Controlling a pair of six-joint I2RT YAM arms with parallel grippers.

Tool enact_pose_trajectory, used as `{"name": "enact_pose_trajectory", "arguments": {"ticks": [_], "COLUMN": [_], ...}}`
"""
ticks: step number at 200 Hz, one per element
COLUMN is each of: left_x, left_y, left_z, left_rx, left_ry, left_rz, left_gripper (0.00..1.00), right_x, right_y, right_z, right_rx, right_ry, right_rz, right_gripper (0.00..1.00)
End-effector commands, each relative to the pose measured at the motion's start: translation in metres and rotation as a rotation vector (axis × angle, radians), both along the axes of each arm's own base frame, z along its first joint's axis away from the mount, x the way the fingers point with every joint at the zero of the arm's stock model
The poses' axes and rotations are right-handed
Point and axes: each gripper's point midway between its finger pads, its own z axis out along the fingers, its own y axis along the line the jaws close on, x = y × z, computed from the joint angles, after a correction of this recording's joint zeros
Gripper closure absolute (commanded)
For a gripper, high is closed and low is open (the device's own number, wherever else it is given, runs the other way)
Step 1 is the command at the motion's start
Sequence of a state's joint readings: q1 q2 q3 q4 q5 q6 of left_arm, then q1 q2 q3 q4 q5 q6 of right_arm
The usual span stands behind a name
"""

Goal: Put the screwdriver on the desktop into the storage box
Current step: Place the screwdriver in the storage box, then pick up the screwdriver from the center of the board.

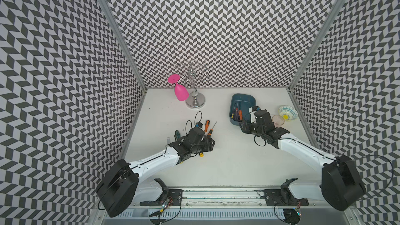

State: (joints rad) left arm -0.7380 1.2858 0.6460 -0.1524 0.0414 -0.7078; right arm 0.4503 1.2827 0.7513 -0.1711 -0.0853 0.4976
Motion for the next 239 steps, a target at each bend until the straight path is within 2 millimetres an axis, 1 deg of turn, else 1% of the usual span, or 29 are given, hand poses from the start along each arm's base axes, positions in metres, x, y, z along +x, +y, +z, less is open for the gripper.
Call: {"name": "enact_pose_trajectory", "arguments": {"ticks": [1, 27, 44, 72, 86, 98, 113, 141, 155, 185, 198, 203, 239], "left_x": [0.014, 0.032, 0.044, 0.060, 0.065, 0.069, 0.071, 0.073, 0.072, 0.068, 0.067, 0.066, 0.065], "left_y": [0.002, -0.001, -0.004, -0.006, -0.008, -0.005, -0.006, -0.004, -0.007, -0.016, -0.018, -0.019, -0.019], "left_z": [-0.002, -0.009, -0.012, -0.018, -0.023, -0.028, -0.033, -0.041, -0.043, -0.048, -0.051, -0.053, -0.058], "left_rx": [0.068, 0.121, 0.153, 0.214, 0.241, 0.270, 0.283, 0.313, 0.311, 0.300, 0.302, 0.303, 0.316], "left_ry": [0.007, 0.027, 0.028, 0.028, 0.036, 0.038, 0.043, 0.049, 0.053, 0.062, 0.069, 0.070, 0.076], "left_rz": [0.013, 0.027, 0.036, 0.052, 0.050, 0.065, 0.066, 0.069, 0.054, 0.017, 0.007, 0.002, -0.006], "left_gripper": [0.35, 0.40, 0.42, 0.42, 0.42, 0.41, 0.41, 0.41, 0.42, 0.47, 0.48, 0.50, 0.50], "right_x": [-0.011, -0.031, -0.042, -0.053, -0.056, -0.058, -0.060, -0.062, -0.062, -0.062, -0.061, -0.060, -0.059], "right_y": [0.005, 0.004, 0.009, 0.010, 0.009, 0.008, 0.004, 0.004, 0.005, 0.005, 0.006, 0.006, 0.005], "right_z": [0.017, 0.004, -0.005, -0.020, -0.024, -0.028, -0.033, -0.035, -0.036, -0.042, -0.041, -0.041, -0.040], "right_rx": [0.036, 0.042, 0.055, 0.043, 0.038, 0.027, 0.010, 0.009, 0.011, 0.010, 0.014, 0.013, 0.011], "right_ry": [-0.089, -0.076, -0.070, -0.051, -0.049, -0.051, -0.045, -0.049, -0.047, -0.034, -0.037, -0.037, -0.041], "right_rz": [0.041, 0.075, 0.107, 0.132, 0.139, 0.144, 0.140, 0.146, 0.148, 0.147, 0.148, 0.146, 0.139], "right_gripper": [0.56, 0.56, 0.56, 0.56, 0.56, 0.56, 0.56, 0.56, 0.56, 0.56, 0.56, 0.56, 0.56]}}
